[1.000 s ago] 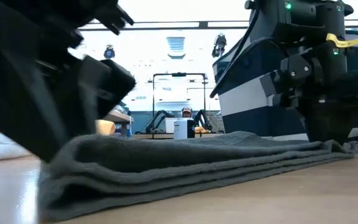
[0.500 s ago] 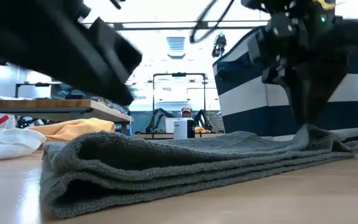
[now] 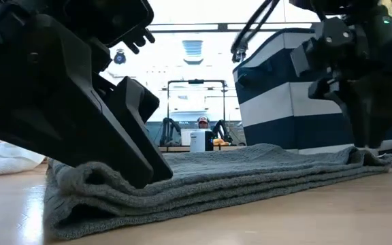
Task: Fold kitchen towel into neat rectangle
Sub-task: Fold the gray towel
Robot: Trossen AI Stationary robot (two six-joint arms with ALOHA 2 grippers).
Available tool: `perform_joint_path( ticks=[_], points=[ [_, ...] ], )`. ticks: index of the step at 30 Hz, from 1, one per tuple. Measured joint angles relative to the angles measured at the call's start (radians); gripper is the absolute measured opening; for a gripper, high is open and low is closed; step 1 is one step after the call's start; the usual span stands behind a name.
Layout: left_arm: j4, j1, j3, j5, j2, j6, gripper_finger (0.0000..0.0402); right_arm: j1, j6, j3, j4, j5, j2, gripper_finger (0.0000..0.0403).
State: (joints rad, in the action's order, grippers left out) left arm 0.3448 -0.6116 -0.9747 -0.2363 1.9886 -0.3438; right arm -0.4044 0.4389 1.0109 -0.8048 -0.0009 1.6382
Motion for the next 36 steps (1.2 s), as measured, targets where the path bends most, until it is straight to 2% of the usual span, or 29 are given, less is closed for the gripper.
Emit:
perform_joint_path(
  ticks=[4, 10, 15, 18, 23, 36],
  points=[
    [-0.005, 0.000, 0.001, 0.000, -0.005, -0.001, 0.0109, -0.018, 0.007, -0.043, 0.085, -0.025, 0.000, 0.0076],
    [-0.007, -0.001, 0.001, 0.003, -0.007, -0.004, 0.0101, -0.015, 0.028, -0.056, 0.089, 0.000, 0.000, 0.0056],
    [-0.008, -0.005, 0.001, 0.012, -0.007, -0.009, 0.0099, -0.033, 0.041, -0.014, 0.044, -0.090, -0.007, 0.0027],
    [-0.008, -0.005, 0.001, 0.012, -0.007, -0.007, 0.0102, -0.042, 0.033, -0.001, 0.038, -0.023, -0.013, 0.0006],
    [-0.007, -0.005, 0.001, 0.012, -0.007, -0.008, 0.0107, -0.040, 0.033, -0.002, 0.033, 0.090, -0.008, 0.0002],
    [-0.005, -0.007, 0.001, 0.011, -0.008, -0.010, 0.0100, -0.041, 0.049, -0.038, 0.040, 0.132, 0.004, 0.0000]
  ],
)
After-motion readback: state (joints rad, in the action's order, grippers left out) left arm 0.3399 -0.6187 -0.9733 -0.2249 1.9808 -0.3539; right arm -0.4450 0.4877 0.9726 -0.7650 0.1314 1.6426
